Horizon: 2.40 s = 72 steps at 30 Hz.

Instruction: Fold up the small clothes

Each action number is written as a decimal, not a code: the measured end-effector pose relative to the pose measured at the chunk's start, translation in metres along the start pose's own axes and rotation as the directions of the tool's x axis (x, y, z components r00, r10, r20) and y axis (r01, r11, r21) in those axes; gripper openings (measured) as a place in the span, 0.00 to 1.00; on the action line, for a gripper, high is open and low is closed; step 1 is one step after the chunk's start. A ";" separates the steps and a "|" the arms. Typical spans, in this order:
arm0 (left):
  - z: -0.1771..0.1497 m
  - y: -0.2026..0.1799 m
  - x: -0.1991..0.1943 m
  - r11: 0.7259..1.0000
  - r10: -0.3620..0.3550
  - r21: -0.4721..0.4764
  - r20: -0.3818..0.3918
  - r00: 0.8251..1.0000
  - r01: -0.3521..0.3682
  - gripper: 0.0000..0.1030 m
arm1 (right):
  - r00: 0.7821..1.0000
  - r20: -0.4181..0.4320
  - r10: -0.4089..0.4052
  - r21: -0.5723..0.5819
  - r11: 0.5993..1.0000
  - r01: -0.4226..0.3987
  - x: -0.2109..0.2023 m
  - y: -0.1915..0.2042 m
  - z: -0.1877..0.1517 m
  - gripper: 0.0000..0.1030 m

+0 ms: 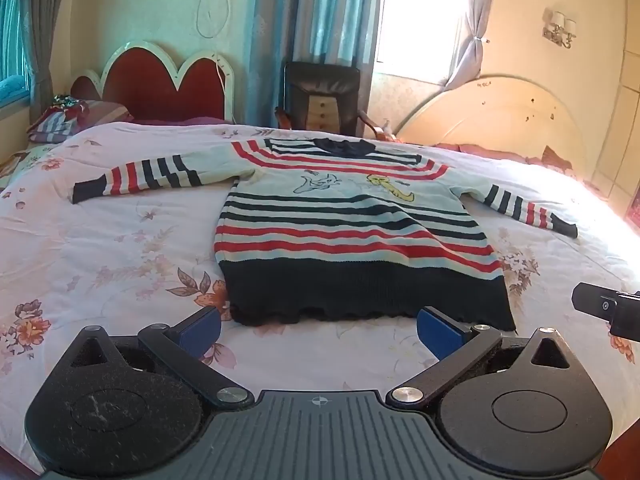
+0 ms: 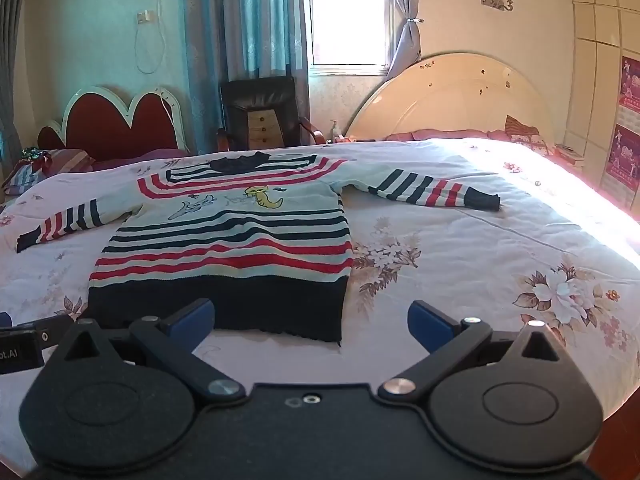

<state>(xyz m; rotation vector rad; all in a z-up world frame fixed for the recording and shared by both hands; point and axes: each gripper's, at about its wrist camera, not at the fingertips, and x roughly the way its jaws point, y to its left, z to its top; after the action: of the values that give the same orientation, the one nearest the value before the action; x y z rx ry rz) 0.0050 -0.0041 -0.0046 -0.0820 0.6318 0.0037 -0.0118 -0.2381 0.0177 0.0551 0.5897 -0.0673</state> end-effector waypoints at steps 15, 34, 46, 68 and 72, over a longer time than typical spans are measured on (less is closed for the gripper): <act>-0.002 0.002 -0.003 1.000 0.001 0.004 0.009 1.000 -0.001 1.00 | 1.000 0.010 -0.015 0.013 1.000 0.015 -0.004 -0.001 0.002 0.99; -0.001 0.003 -0.004 1.000 0.000 0.005 0.004 1.000 0.000 1.00 | 1.000 0.007 -0.015 0.014 1.000 0.015 -0.004 0.000 0.002 0.99; -0.001 0.001 -0.003 1.000 0.001 0.010 0.005 1.000 -0.001 1.00 | 1.000 0.008 -0.011 0.015 1.000 0.011 -0.004 0.000 0.002 0.99; -0.001 0.007 -0.004 1.000 0.005 0.013 0.000 1.000 -0.005 1.00 | 1.000 -0.002 0.008 0.010 1.000 -0.008 -0.001 0.009 0.001 0.99; -0.002 0.010 -0.005 1.000 0.007 0.009 -0.003 1.000 -0.007 1.00 | 1.000 -0.005 0.010 0.004 1.000 -0.010 -0.001 0.012 0.002 0.99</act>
<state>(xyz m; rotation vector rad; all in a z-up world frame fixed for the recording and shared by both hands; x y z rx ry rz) -0.0002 0.0054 -0.0037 -0.0711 0.6353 0.0076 -0.0108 -0.2265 0.0200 0.0619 0.5947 -0.0586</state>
